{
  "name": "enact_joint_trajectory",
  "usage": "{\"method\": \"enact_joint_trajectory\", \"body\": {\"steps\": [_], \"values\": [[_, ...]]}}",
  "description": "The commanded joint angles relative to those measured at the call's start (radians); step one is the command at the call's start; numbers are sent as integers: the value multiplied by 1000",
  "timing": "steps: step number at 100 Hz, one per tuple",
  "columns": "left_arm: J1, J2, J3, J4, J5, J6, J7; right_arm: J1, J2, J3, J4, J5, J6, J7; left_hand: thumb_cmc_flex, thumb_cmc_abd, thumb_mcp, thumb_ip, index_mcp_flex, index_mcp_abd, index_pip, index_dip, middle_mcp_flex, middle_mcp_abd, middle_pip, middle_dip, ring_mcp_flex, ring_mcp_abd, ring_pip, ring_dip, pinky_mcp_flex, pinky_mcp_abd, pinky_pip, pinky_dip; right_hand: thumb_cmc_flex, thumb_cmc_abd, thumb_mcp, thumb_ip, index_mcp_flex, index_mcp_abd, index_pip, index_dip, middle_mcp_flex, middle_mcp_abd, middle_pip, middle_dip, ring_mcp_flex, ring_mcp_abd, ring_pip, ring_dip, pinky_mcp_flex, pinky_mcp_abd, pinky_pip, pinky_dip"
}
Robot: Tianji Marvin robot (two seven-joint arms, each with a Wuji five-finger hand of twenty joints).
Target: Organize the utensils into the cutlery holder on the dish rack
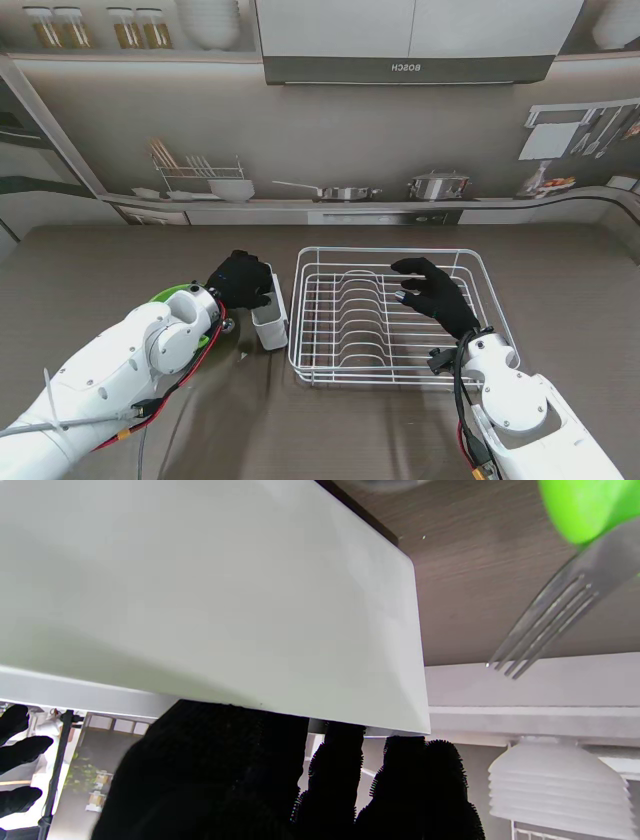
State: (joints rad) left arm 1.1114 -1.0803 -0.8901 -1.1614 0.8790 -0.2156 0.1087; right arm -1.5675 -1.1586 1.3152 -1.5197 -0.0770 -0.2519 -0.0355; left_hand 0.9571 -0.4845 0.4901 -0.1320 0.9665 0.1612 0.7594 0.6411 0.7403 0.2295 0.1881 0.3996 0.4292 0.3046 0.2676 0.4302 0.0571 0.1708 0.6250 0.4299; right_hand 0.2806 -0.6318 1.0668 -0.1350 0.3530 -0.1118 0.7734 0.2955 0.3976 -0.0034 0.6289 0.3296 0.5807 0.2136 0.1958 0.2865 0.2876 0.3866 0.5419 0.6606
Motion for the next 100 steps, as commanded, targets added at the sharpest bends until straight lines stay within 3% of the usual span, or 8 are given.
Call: {"method": "enact_joint_trajectory", "body": {"steps": [1, 41, 100], "values": [[-1, 2, -11, -21, 6, -9, -13, -5, -5, -1, -6, 1, 3, 12, 64, 38, 58, 0, 19, 4, 43, 21, 19, -12, -2, 15, 49, -45, 112, 54, -25, -111, 61, -15, -20, 27, -13, 30, -26, -2, 0, -20, -5, -4, -8, -3, 16, -13, -11, 3, 2, -29, 19, 4], [13, 4, -69, -81, 18, -59, -18, -5, -5, -3, -6, 3, 2, 12, 57, 45, 61, -1, 9, -9, 48, 39, 19, -19, 2, 22, 49, -54, 110, 54, -30, -114, 74, -36, -21, 31, -13, 30, -28, 0, 1, -20, -5, -4, -7, -3, 19, -11, -10, 3, 3, -27, 17, 4], [-22, -1, -39, -38, -6, -123, -3, -5, -5, -4, -6, 2, 3, 11, 49, 48, 57, -3, 9, -27, 39, 34, 19, -23, 1, 23, 47, -60, 101, 51, -34, -115, 74, -58, -21, 32, -12, 31, -27, 1, 1, -20, -6, -4, -8, -3, 18, -12, -10, 3, 3, -27, 14, 5]]}}
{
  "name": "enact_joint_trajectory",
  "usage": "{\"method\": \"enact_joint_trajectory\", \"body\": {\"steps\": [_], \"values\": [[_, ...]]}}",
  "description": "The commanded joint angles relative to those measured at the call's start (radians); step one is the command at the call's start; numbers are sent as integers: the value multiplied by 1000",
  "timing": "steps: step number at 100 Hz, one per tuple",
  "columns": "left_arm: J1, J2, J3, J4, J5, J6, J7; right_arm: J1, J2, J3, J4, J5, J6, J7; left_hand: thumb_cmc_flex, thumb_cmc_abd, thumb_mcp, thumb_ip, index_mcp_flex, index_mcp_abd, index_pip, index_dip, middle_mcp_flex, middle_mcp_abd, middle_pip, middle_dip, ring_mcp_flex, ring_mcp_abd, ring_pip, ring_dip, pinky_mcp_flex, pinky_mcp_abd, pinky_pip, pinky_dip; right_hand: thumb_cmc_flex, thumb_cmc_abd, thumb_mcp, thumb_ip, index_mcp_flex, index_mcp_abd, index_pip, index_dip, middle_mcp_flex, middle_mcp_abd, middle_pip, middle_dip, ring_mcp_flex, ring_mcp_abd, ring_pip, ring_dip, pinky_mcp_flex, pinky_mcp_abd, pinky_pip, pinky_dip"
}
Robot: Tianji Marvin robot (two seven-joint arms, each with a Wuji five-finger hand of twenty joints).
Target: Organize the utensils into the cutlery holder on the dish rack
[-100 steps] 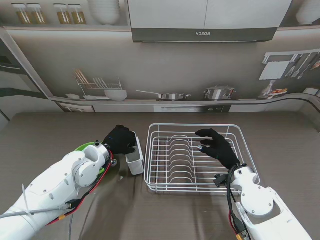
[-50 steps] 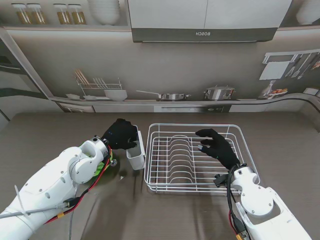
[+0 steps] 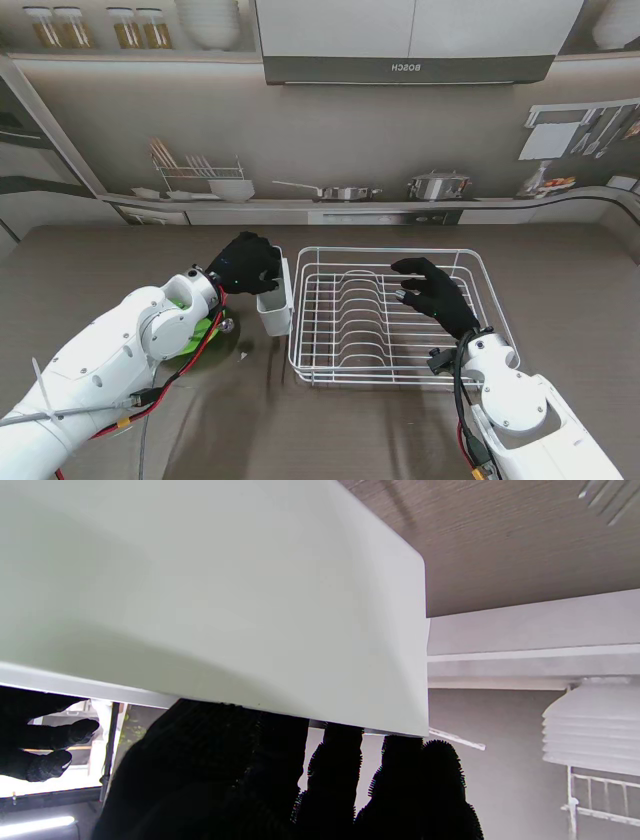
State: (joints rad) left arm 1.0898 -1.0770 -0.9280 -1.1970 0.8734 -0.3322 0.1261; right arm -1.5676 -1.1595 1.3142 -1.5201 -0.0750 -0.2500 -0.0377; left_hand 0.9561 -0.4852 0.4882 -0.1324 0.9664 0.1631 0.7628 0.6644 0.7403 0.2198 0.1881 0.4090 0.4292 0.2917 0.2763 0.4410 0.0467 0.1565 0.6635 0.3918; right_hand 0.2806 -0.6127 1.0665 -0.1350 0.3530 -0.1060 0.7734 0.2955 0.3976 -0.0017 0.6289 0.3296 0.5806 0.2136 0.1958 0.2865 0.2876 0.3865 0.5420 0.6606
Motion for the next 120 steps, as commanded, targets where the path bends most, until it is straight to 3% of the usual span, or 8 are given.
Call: {"method": "enact_joint_trajectory", "body": {"steps": [1, 62, 120], "values": [[0, -4, -1, -3, 0, -7, -21, -5, -4, -3, -6, 0, 1, 13, 51, 48, 59, -2, 9, -28, 35, 11, 18, -14, 1, 14, 48, -48, 92, 40, -24, -100, 36, -20, -21, 13, -12, 31, -27, -4, 1, -20, -6, -5, -8, -3, 18, -12, -10, 3, 3, -27, 14, 5], [32, -1, 0, 9, -1, -14, -17, -8, -3, -7, -8, 0, 3, 15, 51, 49, 57, -2, 8, -31, 29, 1, 20, -12, 0, 11, 49, -47, 86, 37, -27, -92, 34, -29, -21, 16, -11, 31, -28, -4, 1, -20, -5, -5, -8, -3, 19, -13, -10, 3, 4, -29, 13, 7], [7, 2, 28, 34, 14, -47, -6, -6, -4, -9, -6, 1, 4, 15, 58, 64, 48, -3, 0, -31, 25, 1, 20, -13, 3, 11, 50, -48, 88, 38, -23, -91, 40, -30, -21, 19, -11, 31, -26, -2, 1, -20, -6, -4, -8, -3, 19, -12, -10, 3, 4, -29, 11, 9]]}}
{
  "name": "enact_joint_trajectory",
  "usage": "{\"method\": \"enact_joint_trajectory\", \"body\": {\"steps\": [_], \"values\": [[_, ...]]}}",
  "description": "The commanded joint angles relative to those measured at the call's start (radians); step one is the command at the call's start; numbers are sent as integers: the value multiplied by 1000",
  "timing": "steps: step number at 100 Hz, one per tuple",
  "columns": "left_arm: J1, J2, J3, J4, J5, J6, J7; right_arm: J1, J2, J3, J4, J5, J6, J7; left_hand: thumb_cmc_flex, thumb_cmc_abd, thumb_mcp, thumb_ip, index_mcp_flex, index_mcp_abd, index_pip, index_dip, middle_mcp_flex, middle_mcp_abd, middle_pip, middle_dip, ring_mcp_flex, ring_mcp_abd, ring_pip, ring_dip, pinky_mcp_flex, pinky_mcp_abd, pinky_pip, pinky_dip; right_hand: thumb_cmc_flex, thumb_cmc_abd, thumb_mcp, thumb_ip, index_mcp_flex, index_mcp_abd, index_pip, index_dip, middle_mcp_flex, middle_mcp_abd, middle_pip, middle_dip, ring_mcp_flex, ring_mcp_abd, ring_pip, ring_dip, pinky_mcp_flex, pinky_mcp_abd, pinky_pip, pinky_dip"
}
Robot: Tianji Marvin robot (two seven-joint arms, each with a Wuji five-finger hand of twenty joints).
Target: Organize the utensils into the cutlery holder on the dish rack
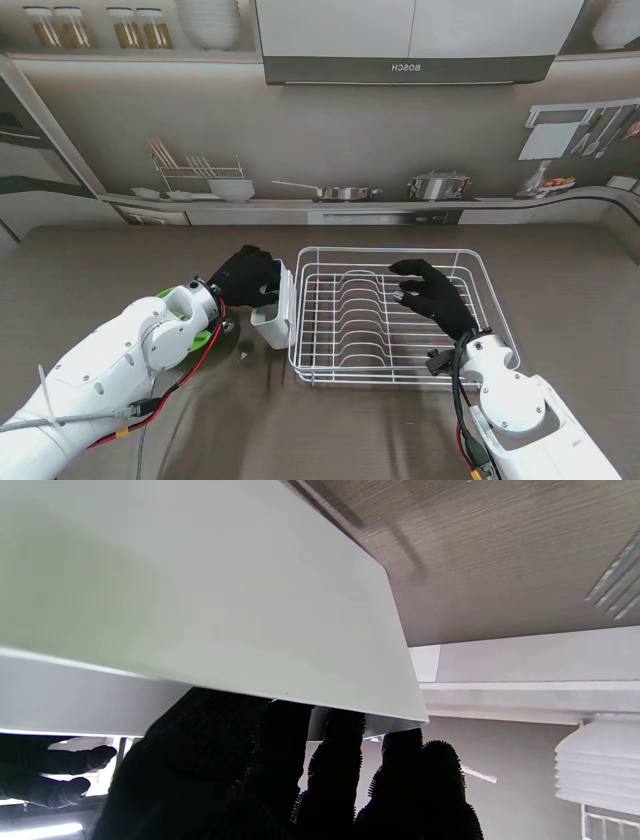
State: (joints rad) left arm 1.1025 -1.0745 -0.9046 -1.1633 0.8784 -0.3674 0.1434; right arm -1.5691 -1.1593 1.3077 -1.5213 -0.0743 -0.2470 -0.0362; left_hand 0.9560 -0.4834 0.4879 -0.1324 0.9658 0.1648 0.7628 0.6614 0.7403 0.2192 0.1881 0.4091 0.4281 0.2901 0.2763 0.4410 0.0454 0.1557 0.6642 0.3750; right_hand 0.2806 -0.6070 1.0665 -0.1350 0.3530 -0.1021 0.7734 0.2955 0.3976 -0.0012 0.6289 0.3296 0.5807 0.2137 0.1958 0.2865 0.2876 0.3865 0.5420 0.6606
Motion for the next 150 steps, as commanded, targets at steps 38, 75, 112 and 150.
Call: {"method": "enact_joint_trajectory", "body": {"steps": [38, 75, 112, 150], "values": [[-35, 3, 20, -12, 16, -20, -58, -4, -4, -4, -5, 0, 2, 13, 56, 66, 44, 0, -4, -38, 26, 6, 21, -8, 3, 11, 53, -42, 88, 37, -21, -82, 42, -13, -21, 14, -12, 32, -27, -6, 1, -20, -6, -5, -8, -3, 18, -12, -10, 3, 4, -28, 9, 10], [-71, 2, 54, -13, -13, -6, -111, -4, -5, -1, -6, 10, 7, 13, 47, 46, 57, 11, -1, -39, 24, -1, 28, -3, 0, 10, 61, -36, 85, 37, -17, -67, 43, -14, -21, 15, -12, 32, -27, -6, 0, -20, -7, -6, -8, -3, 18, -11, -10, 3, 4, -29, 7, 12], [-74, 2, 80, 6, -23, 14, -121, -3, -5, 0, -6, 9, 8, 13, 41, 44, 56, 8, 1, -50, 5, -35, 26, 3, -5, 9, 58, -31, 81, 37, -19, -58, 40, -15, -20, 16, -12, 32, -25, -6, 2, -20, -5, -4, -8, -3, 19, -11, -10, 4, 5, -28, 5, 13], [-60, 5, 69, -9, -15, 26, -128, -4, -6, 1, -6, 10, 7, 12, 4, 34, 17, 6, -66, 14, -148, -159, 8, 23, -21, -3, 40, -18, 64, 32, -33, -50, 20, -22, -21, 19, -11, 32, -24, -5, 1, -20, -3, -4, -8, -3, 20, -11, -11, 4, 5, -27, 4, 15]]}}
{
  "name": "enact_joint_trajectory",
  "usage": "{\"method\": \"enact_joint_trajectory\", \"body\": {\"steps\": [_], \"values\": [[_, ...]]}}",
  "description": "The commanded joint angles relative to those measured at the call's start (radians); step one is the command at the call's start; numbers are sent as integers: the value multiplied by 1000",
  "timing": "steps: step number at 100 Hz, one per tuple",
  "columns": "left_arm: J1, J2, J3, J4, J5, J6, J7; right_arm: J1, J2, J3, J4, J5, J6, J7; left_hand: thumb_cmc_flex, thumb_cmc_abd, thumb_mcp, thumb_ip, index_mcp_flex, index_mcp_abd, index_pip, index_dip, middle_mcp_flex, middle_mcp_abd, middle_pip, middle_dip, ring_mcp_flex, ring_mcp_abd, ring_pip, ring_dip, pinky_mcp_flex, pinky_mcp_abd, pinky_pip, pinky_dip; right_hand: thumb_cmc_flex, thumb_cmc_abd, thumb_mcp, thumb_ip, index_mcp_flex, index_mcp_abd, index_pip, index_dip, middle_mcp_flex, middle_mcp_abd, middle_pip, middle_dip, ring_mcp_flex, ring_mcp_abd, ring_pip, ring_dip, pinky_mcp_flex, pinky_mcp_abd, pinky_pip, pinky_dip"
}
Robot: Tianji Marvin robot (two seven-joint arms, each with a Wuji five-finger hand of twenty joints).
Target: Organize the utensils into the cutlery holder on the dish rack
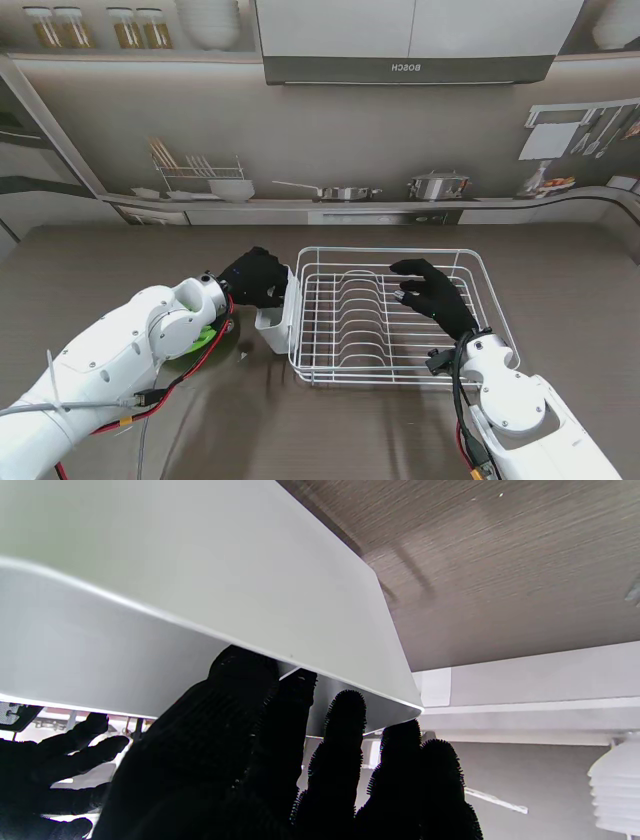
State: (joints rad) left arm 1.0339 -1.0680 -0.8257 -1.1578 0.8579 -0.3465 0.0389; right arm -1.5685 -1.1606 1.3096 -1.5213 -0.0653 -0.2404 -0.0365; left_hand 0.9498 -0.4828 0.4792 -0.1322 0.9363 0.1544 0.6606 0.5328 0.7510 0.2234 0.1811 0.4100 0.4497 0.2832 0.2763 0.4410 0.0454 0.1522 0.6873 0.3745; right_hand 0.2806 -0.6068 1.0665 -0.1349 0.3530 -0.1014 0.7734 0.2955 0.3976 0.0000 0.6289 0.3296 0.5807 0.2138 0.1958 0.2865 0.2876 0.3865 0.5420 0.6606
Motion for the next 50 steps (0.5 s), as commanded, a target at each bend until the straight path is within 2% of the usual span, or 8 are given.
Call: {"method": "enact_joint_trajectory", "body": {"steps": [1, 5, 7, 16, 23, 33, 50], "values": [[10, -1, -12, -16, 7, 5, -24, -5, -4, -1, -6, 2, 1, 13, 5, 34, 22, 6, -42, 29, -53, -33, -5, 19, -15, -5, 16, -10, 63, 32, -34, -45, -4, -22, -21, 19, -12, 32, -24, -5, 1, -20, -4, -5, -8, -3, 20, -11, -11, 4, 5, -27, 3, 15], [16, 0, -20, -22, 10, 7, -26, -5, -4, -1, -6, 2, 1, 13, -9, 37, 12, 5, -54, 32, -69, -37, -8, 21, -16, -6, 12, -10, 60, 31, -37, -45, -8, -22, -21, 18, -12, 32, -24, -5, 2, -20, -3, -6, -8, -3, 20, -11, -11, 4, 6, -27, 4, 15], [19, 0, -24, -24, 10, 8, -27, -5, -4, -1, -6, 1, 0, 13, -20, 39, 11, 11, -46, 36, -119, -6, -9, 24, -16, -9, 10, -7, 58, 31, -36, -45, -17, -20, -21, 17, -12, 32, -23, -4, 2, -20, -2, -5, -7, -3, 20, -10, -11, 4, 7, -27, 4, 15], [30, 2, -37, -35, 12, 12, -33, -5, -4, -1, -6, 1, 0, 14, -75, 60, 28, 9, -52, 57, -219, 12, -17, 29, -21, -11, 4, -5, 52, 29, -41, -41, -29, -16, -21, 18, -12, 32, -24, -6, 1, -20, -3, -6, -8, -3, 19, -11, -11, 4, 6, -27, 3, 15], [36, 3, -46, -42, 13, 14, -37, -5, -4, -2, -6, 2, 1, 15, -113, 79, 34, 17, -55, 65, -259, 1, -21, 31, -24, -13, -1, -5, 48, 28, -43, -40, -35, -16, -22, 18, -12, 32, -23, -5, 1, -20, -4, -7, -9, -3, 19, -11, -11, 4, 6, -27, 3, 15], [39, 3, -51, -46, 13, 15, -39, -5, -4, -2, -6, 3, 0, 16, -191, 111, 88, 51, -63, 95, -362, -36, -23, 33, -27, -16, -4, -2, 42, 27, -46, -38, -47, -13, -20, 17, -11, 32, -22, -5, 1, -20, -3, -6, -8, -3, 18, -11, -11, 3, 6, -27, 3, 16], [47, 4, -62, -51, 20, 14, -34, -5, -3, -3, -6, 3, 0, 17, -222, 113, 78, 53, -94, 118, -406, -68, -25, 38, -31, -18, -6, 3, 36, 25, -46, -31, -55, -12, -20, 19, -12, 33, -23, -4, 1, -20, -4, -6, -8, -3, 19, -11, -11, 4, 5, -28, 2, 17]]}}
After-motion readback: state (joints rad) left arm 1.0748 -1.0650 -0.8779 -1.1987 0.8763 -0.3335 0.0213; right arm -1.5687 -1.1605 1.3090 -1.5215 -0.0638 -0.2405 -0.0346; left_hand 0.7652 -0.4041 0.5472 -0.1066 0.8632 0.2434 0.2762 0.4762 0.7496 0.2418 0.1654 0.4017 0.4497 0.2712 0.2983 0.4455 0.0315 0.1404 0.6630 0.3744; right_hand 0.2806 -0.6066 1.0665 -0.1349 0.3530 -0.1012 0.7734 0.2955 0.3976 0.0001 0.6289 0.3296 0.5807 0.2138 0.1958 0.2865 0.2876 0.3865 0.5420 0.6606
